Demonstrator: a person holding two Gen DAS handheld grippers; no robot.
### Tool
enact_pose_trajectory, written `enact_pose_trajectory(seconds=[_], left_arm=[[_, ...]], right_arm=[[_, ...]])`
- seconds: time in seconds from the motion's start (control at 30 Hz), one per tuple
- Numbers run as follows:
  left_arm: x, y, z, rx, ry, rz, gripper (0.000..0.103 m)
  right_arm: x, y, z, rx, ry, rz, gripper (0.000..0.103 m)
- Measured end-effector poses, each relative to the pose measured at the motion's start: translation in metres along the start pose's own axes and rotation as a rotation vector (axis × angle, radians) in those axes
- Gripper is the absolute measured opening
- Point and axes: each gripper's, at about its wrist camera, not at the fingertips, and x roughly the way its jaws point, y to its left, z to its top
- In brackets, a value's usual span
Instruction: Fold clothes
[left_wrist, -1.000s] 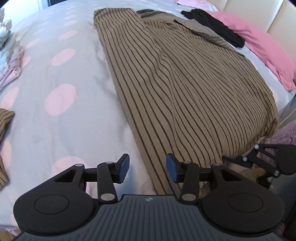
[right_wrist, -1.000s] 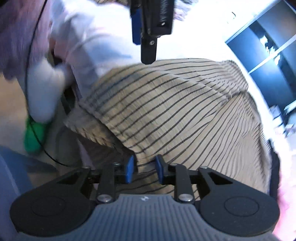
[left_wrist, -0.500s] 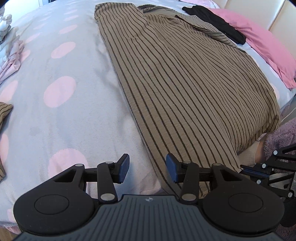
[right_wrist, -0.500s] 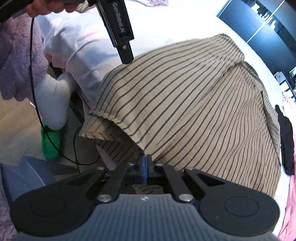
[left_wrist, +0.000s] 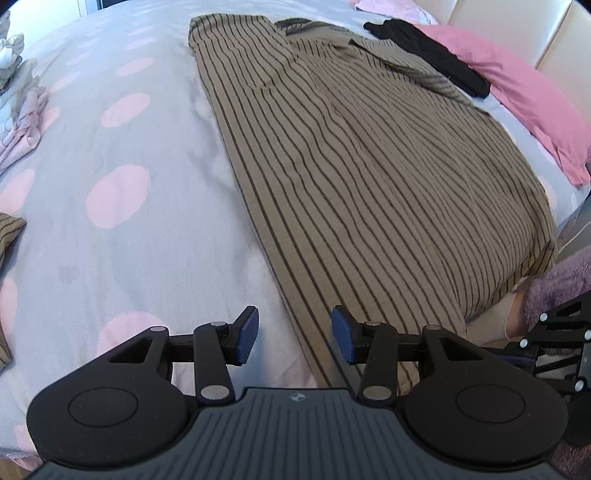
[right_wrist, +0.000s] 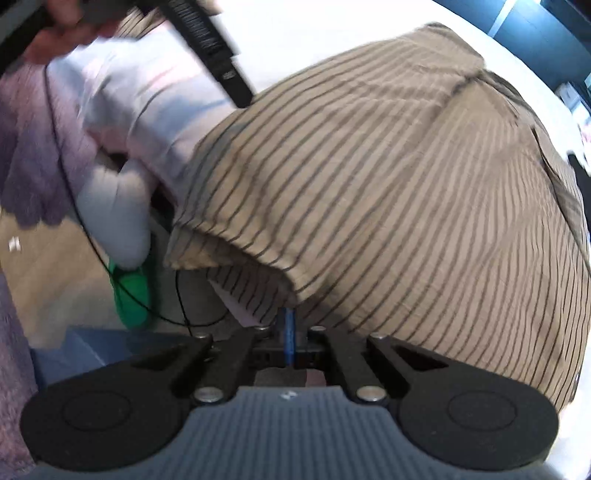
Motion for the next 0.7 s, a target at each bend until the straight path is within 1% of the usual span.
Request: enact_pose_trajectory(seconds=[0.07, 0.2, 0.3, 0.4, 0.57, 0.6, 0.7], left_arm=[[-0.001, 0.001, 0.004, -0.007, -0.004, 0.003, 0.042], [-0.001, 0.000, 0.016, -0.013, -0.013, 0.002, 0.042], [0.000, -0.004, 0.026, -0.005, -0.017, -0.004, 0.042], [0.002, -0.009, 0.039, 0.005, -0.020, -0.008, 0.042], [0.009, -0.023, 0.060, 0.026, -0.013, -0.024, 0.042], [0.012, -0.027, 0.065, 0.037, -0.009, -0.028, 0.042], [0.019, -0.041, 0.080, 0.078, 0.001, -0.035, 0.042]], right_arm=[[-0.005, -0.011, 0.002, 0.037, -0.010, 0.007, 0.004], [-0.015, -0.034, 0.009, 0.081, -0.045, 0.010, 0.005], [-0.022, -0.057, 0.010, 0.110, -0.052, 0.012, 0.005], [-0.026, -0.081, 0.005, 0.115, -0.042, -0.020, 0.005], [-0.032, -0.125, -0.015, 0.168, -0.002, -0.069, 0.007], [-0.034, -0.135, -0.021, 0.189, 0.008, -0.077, 0.011], [-0.043, -0.169, -0.044, 0.286, 0.028, -0.100, 0.013]])
